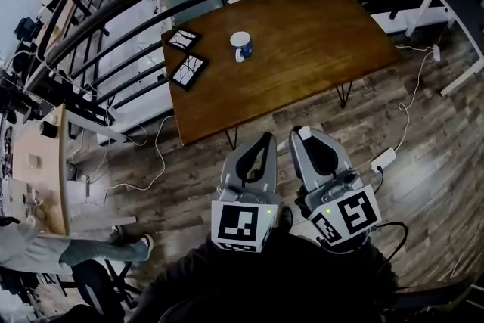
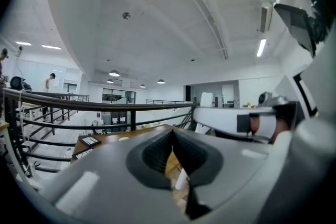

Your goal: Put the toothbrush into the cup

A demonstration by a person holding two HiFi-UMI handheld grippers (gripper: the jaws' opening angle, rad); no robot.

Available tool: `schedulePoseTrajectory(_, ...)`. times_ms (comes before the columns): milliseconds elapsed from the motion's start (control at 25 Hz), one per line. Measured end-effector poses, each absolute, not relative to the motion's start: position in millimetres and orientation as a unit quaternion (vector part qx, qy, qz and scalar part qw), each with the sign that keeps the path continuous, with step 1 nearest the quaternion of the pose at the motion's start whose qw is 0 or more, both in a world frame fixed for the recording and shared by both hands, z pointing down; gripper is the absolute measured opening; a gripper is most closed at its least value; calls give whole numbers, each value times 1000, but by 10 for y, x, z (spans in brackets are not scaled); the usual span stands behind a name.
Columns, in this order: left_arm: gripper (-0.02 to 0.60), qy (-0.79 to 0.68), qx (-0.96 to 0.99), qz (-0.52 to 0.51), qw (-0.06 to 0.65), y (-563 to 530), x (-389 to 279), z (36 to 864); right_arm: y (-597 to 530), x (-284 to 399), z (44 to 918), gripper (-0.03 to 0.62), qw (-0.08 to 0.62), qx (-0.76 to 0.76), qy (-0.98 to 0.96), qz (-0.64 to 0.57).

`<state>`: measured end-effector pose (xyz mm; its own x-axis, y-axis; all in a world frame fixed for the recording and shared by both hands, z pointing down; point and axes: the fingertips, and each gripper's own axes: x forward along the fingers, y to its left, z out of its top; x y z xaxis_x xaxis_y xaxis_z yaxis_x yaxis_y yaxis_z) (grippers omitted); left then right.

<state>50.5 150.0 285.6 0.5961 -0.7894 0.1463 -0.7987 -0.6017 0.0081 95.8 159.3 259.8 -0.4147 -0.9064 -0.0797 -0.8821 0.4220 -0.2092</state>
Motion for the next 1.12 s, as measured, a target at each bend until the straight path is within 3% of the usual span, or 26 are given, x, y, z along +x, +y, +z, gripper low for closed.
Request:
schedulePoseTrajectory(600, 8, -482, 871, 53, 82, 61, -21, 2996, 184, 466, 2788, 9, 39, -505, 858, -90)
schedulePoseTrajectory(1120, 8, -479, 877, 2, 47, -767, -441, 2625, -591, -14, 2399, 9, 39, -501, 864, -32)
